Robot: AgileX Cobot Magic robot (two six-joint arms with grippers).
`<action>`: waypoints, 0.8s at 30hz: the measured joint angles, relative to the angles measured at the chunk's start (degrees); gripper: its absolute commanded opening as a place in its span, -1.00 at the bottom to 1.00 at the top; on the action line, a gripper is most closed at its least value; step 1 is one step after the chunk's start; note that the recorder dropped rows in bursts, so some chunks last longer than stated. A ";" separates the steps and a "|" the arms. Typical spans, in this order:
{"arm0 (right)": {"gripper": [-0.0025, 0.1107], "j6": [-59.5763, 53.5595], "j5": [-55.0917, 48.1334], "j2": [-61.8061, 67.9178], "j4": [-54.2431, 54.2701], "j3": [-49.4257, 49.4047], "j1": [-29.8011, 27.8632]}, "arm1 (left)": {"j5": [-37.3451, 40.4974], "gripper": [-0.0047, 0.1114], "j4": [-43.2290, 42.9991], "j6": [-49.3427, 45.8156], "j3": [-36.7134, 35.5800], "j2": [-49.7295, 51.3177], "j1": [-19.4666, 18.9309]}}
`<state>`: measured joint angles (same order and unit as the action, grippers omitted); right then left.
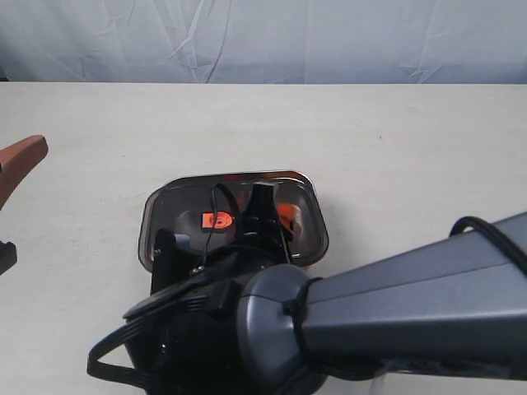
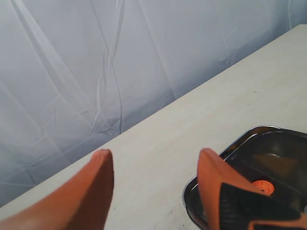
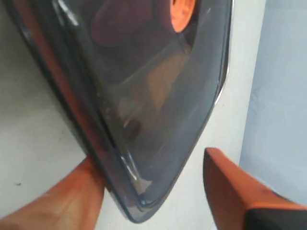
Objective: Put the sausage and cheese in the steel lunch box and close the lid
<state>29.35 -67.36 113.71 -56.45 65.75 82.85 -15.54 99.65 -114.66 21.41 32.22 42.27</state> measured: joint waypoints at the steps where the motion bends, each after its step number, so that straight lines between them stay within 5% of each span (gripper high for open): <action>1: 0.09 0.13 -0.54 0.00 0.11 0.00 0.00 | 0.00 -0.04 0.00 0.00 0.00 0.00 0.00; 24: 0.09 -0.44 -2.14 0.00 5.81 0.00 2.61 | 0.00 -0.04 0.00 0.00 0.00 0.00 0.00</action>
<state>28.91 -69.50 113.71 -50.64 65.75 85.46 -15.54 99.65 -114.66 21.41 32.22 42.27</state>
